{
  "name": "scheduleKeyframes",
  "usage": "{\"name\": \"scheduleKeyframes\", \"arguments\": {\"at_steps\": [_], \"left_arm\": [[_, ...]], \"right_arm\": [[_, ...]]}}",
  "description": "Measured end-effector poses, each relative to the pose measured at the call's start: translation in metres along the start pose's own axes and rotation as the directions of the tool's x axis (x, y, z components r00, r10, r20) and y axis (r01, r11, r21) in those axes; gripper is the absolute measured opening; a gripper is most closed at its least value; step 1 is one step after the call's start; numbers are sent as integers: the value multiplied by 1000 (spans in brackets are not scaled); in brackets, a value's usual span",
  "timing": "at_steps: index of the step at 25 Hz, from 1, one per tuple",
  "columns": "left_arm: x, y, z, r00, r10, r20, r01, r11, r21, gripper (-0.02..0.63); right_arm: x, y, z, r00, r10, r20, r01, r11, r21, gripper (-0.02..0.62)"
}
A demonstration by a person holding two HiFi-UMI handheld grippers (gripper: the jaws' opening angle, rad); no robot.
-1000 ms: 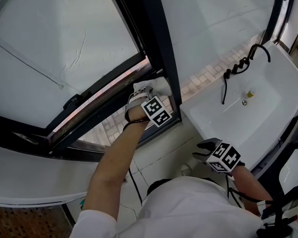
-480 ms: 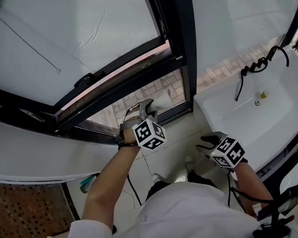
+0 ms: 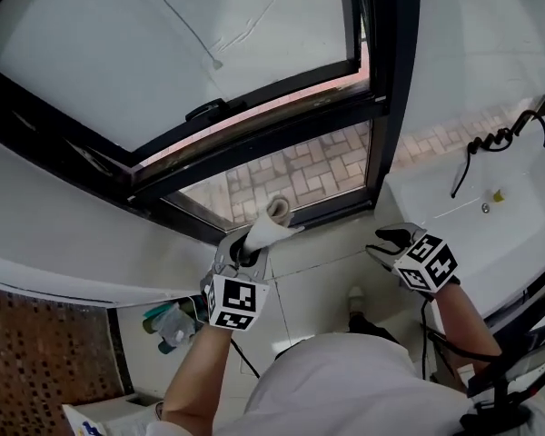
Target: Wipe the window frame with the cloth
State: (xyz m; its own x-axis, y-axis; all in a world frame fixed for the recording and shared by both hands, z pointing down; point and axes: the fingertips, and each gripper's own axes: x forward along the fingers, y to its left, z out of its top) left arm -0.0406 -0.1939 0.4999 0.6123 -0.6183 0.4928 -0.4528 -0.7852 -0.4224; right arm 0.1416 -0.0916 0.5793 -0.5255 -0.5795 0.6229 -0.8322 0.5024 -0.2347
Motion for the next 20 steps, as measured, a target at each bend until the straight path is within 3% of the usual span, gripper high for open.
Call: {"name": "scheduleKeyframes", "arguments": {"at_steps": [5, 9, 13, 16, 20], "left_arm": [[-99, 19, -53, 996, 55, 74, -43, 988, -150, 92], [-157, 22, -93, 994, 65, 86, -51, 986, -156, 92], [-193, 12, -114, 991, -15, 131, 39, 982, -183, 92], [-218, 4, -127, 991, -22, 132, 49, 978, -202, 92], [-238, -4, -131, 988, -20, 153, 46, 986, -162, 92]], "right_arm": [[16, 70, 25, 998, -35, 51, 36, 999, -32, 153], [12, 117, 36, 990, -89, 109, 90, 996, -6, 153], [-19, 157, 19, 973, -205, 109, 202, 979, 34, 153], [-23, 188, 11, 973, -204, 111, 199, 979, 50, 153], [-26, 209, 1, 970, -212, 119, 207, 977, 51, 153]]}}
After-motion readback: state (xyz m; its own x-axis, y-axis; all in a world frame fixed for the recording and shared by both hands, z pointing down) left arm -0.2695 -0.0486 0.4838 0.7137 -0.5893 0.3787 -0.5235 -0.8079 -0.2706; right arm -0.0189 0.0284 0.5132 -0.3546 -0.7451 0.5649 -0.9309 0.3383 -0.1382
